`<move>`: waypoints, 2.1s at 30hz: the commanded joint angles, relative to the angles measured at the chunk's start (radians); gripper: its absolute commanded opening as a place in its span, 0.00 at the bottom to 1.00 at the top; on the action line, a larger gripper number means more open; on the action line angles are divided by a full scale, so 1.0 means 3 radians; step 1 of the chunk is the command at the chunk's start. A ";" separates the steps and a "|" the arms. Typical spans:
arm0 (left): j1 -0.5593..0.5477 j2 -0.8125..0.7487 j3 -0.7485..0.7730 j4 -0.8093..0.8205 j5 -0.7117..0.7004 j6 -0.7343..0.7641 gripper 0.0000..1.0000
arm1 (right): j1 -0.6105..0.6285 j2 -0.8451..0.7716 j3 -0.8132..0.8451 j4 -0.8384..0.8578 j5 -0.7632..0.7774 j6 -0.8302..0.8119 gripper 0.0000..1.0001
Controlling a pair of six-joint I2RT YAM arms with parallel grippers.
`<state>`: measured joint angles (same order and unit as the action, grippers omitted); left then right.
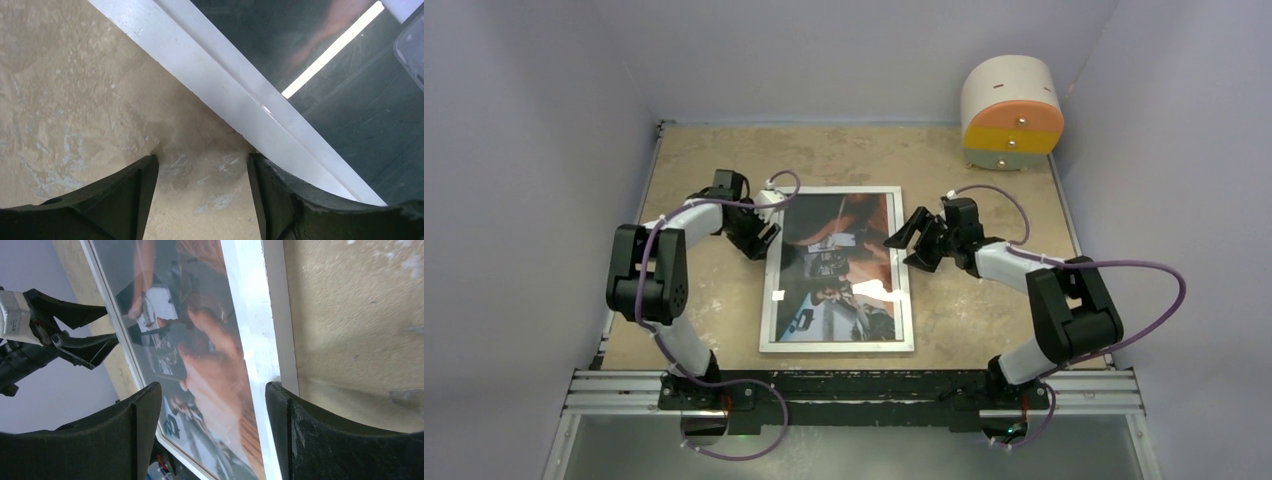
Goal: Put the photo into the frame
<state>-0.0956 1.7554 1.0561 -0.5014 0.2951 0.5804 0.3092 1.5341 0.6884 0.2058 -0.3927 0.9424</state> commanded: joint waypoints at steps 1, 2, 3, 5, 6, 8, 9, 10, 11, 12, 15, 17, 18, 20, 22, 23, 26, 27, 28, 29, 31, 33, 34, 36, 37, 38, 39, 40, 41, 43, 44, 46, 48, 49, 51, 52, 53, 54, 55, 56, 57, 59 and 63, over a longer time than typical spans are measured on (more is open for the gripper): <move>-0.0126 0.0180 0.0049 -0.0110 0.0350 -0.0260 0.69 | -0.0084 0.0106 0.0106 -0.0282 0.0088 -0.0277 0.79; -0.0126 0.0186 0.0084 -0.0120 0.0353 -0.0266 0.69 | -0.0097 0.0127 0.0133 -0.0306 0.0107 -0.0300 0.79; -0.0126 0.0194 0.0127 -0.0129 0.0356 -0.0280 0.69 | -0.0119 0.0136 0.0158 -0.0329 0.0107 -0.0320 0.79; -0.0126 0.0207 0.0245 -0.0149 0.0375 -0.0316 0.69 | -0.0174 0.0147 0.0238 -0.0415 0.0107 -0.0375 0.79; -0.0124 0.0208 0.0340 -0.0181 0.0376 -0.0328 0.70 | -0.0210 0.0140 0.0292 -0.0474 0.0107 -0.0407 0.79; -0.0094 0.0210 0.0602 -0.0320 0.0336 -0.0334 0.76 | -0.0283 0.0054 0.0399 -0.0603 0.0140 -0.0487 0.79; -0.0041 0.0187 0.0739 -0.0389 0.0331 -0.0331 0.81 | -0.0311 0.0005 0.0466 -0.0711 0.0191 -0.0548 0.81; 0.0024 0.0156 0.0868 -0.0458 0.0353 -0.0336 0.86 | -0.0344 -0.0057 0.0525 -0.0827 0.0271 -0.0634 0.83; 0.0115 0.0113 0.0995 -0.0489 0.0399 -0.0355 0.89 | -0.0363 -0.0126 0.0583 -0.0904 0.0354 -0.0732 0.86; 0.0220 0.0064 0.1089 -0.0476 0.0455 -0.0427 0.91 | -0.0370 -0.0207 0.0615 -0.0955 0.0464 -0.0836 0.89; 0.0624 -0.0201 0.1013 -0.0054 0.0734 -0.0803 0.93 | -0.0373 -0.0550 0.0522 -0.0932 0.1068 -0.0981 0.99; 0.0855 -0.0469 0.0634 0.0454 0.0820 -0.0995 0.95 | -0.0371 -0.0743 0.0431 -0.0883 0.1647 -0.1042 0.99; 0.0897 -0.0608 0.0406 0.0704 0.0798 -0.1045 0.95 | -0.0371 -0.0819 0.0383 -0.0890 0.2015 -0.1024 0.99; 0.0912 -0.0880 -0.0115 0.1256 0.0729 -0.1038 0.95 | -0.0371 -0.0948 0.0132 -0.0547 0.2712 -0.1225 0.99; 0.0915 -0.1116 -0.0694 0.1886 0.0700 -0.1048 0.96 | -0.0371 -0.1118 -0.0226 0.0033 0.3036 -0.1533 0.99; 0.0912 -0.1197 -0.0932 0.2136 0.0701 -0.1072 0.96 | -0.0367 -0.1187 -0.0372 0.0262 0.3201 -0.1683 0.99; 0.0913 -0.1317 -0.1483 0.2802 0.0736 -0.1168 0.97 | -0.0366 -0.1325 -0.0713 0.0693 0.3535 -0.1851 0.99; 0.0915 -0.1334 -0.1634 0.3032 0.0737 -0.1207 0.97 | -0.0366 -0.1375 -0.0803 0.0807 0.3647 -0.1901 0.99; 0.0915 -0.1344 -0.1766 0.3243 0.0737 -0.1256 0.97 | -0.0366 -0.1442 -0.0903 0.0941 0.3728 -0.1971 0.99; 0.0912 -0.1354 -0.1892 0.3557 0.0713 -0.1317 0.97 | -0.0366 -0.1504 -0.1049 0.1144 0.3772 -0.2059 0.99; 0.0912 -0.1344 -0.2122 0.4020 0.0670 -0.1464 0.97 | -0.0366 -0.1625 -0.1364 0.1786 0.3809 -0.2252 0.99; 0.0903 -0.1244 -0.2285 0.4434 0.0658 -0.1560 0.98 | -0.0370 -0.1690 -0.1652 0.2303 0.3773 -0.2302 0.99; 0.0902 -0.1162 -0.2343 0.4581 0.0657 -0.1605 0.98 | -0.0366 -0.1682 -0.1787 0.2496 0.3729 -0.2319 0.99; 0.0897 -0.0974 -0.2397 0.4883 0.0632 -0.1686 0.98 | -0.0369 -0.1490 -0.1882 0.2870 0.3768 -0.2337 0.99; 0.0899 -0.0874 -0.2428 0.5076 0.0605 -0.1737 0.98 | -0.0370 -0.1359 -0.1890 0.2990 0.3770 -0.2343 0.99; 0.0899 -0.0795 -0.2423 0.5210 0.0590 -0.1803 0.98 | -0.0368 -0.1229 -0.1895 0.3156 0.3782 -0.2414 0.99; 0.0897 -0.0761 -0.2395 0.5207 0.0544 -0.1826 0.99 | -0.0366 -0.1095 -0.1908 0.3329 0.3795 -0.2452 0.99; 0.0879 -0.0721 -0.2406 0.5287 0.0495 -0.1829 0.99 | -0.0370 -0.0982 -0.1919 0.3499 0.3773 -0.2477 0.99; 0.0872 -0.0655 -0.2441 0.5444 0.0510 -0.1864 0.99 | -0.0369 -0.0867 -0.1917 0.3648 0.3750 -0.2516 0.99; 0.0822 -0.0491 -0.2496 0.5758 0.0487 -0.1868 0.99 | -0.0370 -0.0644 -0.1889 0.3928 0.3711 -0.2558 0.99; 0.0784 -0.0492 -0.2474 0.5712 0.0453 -0.1819 0.99 | -0.0371 -0.0511 -0.1872 0.4049 0.3703 -0.2587 0.99; 0.0673 -0.0549 -0.2446 0.5529 0.0280 -0.1697 0.99 | -0.0371 -0.0225 -0.1871 0.4399 0.3660 -0.2730 0.99; 0.0546 -0.0560 -0.2595 0.5785 0.0164 -0.1537 1.00 | -0.0363 0.0029 -0.1948 0.5012 0.3381 -0.3066 0.99; 0.0429 -0.0541 -0.2738 0.5973 0.0055 -0.1395 1.00 | -0.0357 0.0062 -0.2026 0.5090 0.3104 -0.3065 0.99; 0.0163 -0.0355 -0.3019 0.6682 -0.0209 -0.1304 1.00 | -0.0354 0.0382 -0.2179 0.5623 0.2900 -0.3098 0.99; 0.0156 -0.0459 -0.2932 0.6372 -0.0288 -0.1289 1.00 | -0.0351 0.0342 -0.2126 0.5507 0.2942 -0.3203 0.99; 0.0155 -0.0525 -0.2780 0.5979 -0.0349 -0.1298 1.00 | -0.0351 0.0298 -0.2064 0.5337 0.2953 -0.3232 0.99; 0.0164 -0.0463 -0.2679 0.5919 -0.0422 -0.1373 1.00 | -0.0351 0.0293 -0.1926 0.5145 0.3022 -0.3224 0.99; 0.0210 -0.0399 -0.2661 0.6000 -0.0386 -0.1427 1.00 | -0.0351 0.0293 -0.1738 0.4843 0.3079 -0.3212 0.99; 0.0220 -0.0434 -0.2654 0.5895 -0.0385 -0.1423 1.00 | -0.0361 0.0232 -0.1534 0.4266 0.3027 -0.3095 0.99; 0.0221 -0.0476 -0.2638 0.5800 -0.0386 -0.1419 1.00 | -0.0467 0.0148 -0.1433 0.3850 0.2857 -0.2901 0.99; 0.0221 -0.0420 -0.2674 0.5984 -0.0382 -0.1438 1.00 | -0.0629 0.0135 -0.1396 0.3742 0.2697 -0.2758 0.99; 0.0221 -0.0444 -0.2663 0.5913 -0.0389 -0.1436 1.00 | -0.0637 0.0137 -0.1437 0.3852 0.2710 -0.2817 0.99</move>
<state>-0.0330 1.6260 0.2443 1.2381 0.2005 0.1497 0.1295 1.5879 0.2672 1.3750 0.4500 0.0753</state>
